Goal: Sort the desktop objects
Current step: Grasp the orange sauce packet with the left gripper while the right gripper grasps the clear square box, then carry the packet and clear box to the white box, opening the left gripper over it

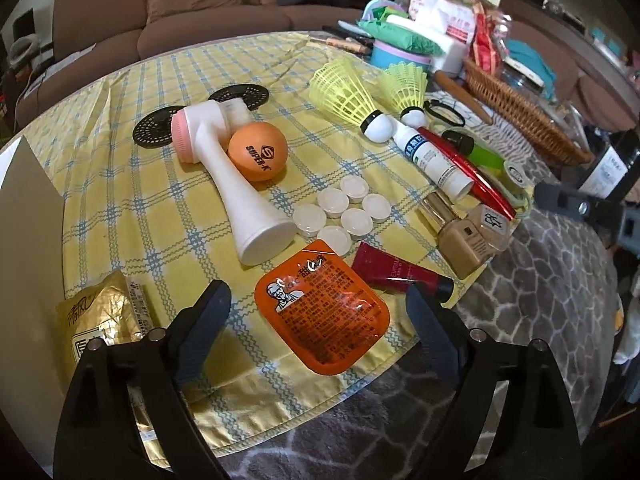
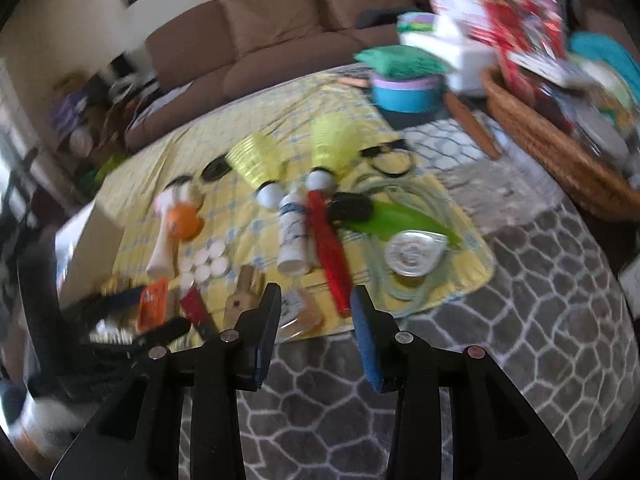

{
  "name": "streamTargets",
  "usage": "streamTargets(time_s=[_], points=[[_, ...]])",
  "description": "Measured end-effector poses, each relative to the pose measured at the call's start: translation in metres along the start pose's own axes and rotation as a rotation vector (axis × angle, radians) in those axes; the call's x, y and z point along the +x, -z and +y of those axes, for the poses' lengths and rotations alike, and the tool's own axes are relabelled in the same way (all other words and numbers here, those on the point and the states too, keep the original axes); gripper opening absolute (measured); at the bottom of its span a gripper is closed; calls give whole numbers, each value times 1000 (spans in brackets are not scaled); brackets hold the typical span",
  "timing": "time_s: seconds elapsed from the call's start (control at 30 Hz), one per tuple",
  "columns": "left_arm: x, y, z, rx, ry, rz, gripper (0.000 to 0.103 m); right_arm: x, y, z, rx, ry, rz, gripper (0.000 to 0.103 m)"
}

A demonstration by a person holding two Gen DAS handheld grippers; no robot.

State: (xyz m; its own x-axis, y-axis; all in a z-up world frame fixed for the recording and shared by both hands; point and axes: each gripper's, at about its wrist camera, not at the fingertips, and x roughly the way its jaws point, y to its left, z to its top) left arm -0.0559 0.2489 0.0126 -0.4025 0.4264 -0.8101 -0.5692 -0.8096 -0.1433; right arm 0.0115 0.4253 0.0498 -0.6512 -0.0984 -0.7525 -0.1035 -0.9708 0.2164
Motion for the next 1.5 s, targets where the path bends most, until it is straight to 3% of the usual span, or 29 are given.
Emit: streamTargets(time_s=[0.07, 0.23, 0.37, 0.47, 0.53, 0.6, 0.67, 0.9, 1.1, 1.27, 1.4, 1.5], points=[[-3, 1, 5, -18, 12, -14, 72, 9, 2, 10, -59, 5, 20, 38], [-7, 2, 15, -30, 26, -28, 58, 32, 8, 31, -174, 75, 78, 38], [-8, 3, 15, -27, 21, -30, 58, 39, 10, 30, -175, 79, 91, 39], [-7, 2, 11, -15, 18, -25, 71, 41, 10, 28, -167, 73, 97, 40], [-5, 1, 8, -7, 12, -18, 72, 44, 12, 28, -159, 63, 114, 39], [-5, 1, 9, -18, 19, -22, 68, 46, 14, 32, -180, 57, 129, 35], [-7, 2, 15, -35, 23, -31, 50, 45, 14, 36, -198, 57, 122, 35], [-23, 2, 31, -107, 87, -51, 50, 19, 3, 32, -132, 34, 38, 35], [-61, -3, 37, -123, 130, -103, 50, -17, -11, 32, -58, -43, -80, 35], [-116, -10, 49, -123, 161, -173, 50, -39, -18, 62, -81, -107, -136, 35], [-167, -7, 82, -121, 161, -212, 50, -48, -23, 105, -111, -211, -159, 35], [-196, 5, 126, -118, 108, -206, 50, -45, -24, 139, -170, -243, -147, 35]])
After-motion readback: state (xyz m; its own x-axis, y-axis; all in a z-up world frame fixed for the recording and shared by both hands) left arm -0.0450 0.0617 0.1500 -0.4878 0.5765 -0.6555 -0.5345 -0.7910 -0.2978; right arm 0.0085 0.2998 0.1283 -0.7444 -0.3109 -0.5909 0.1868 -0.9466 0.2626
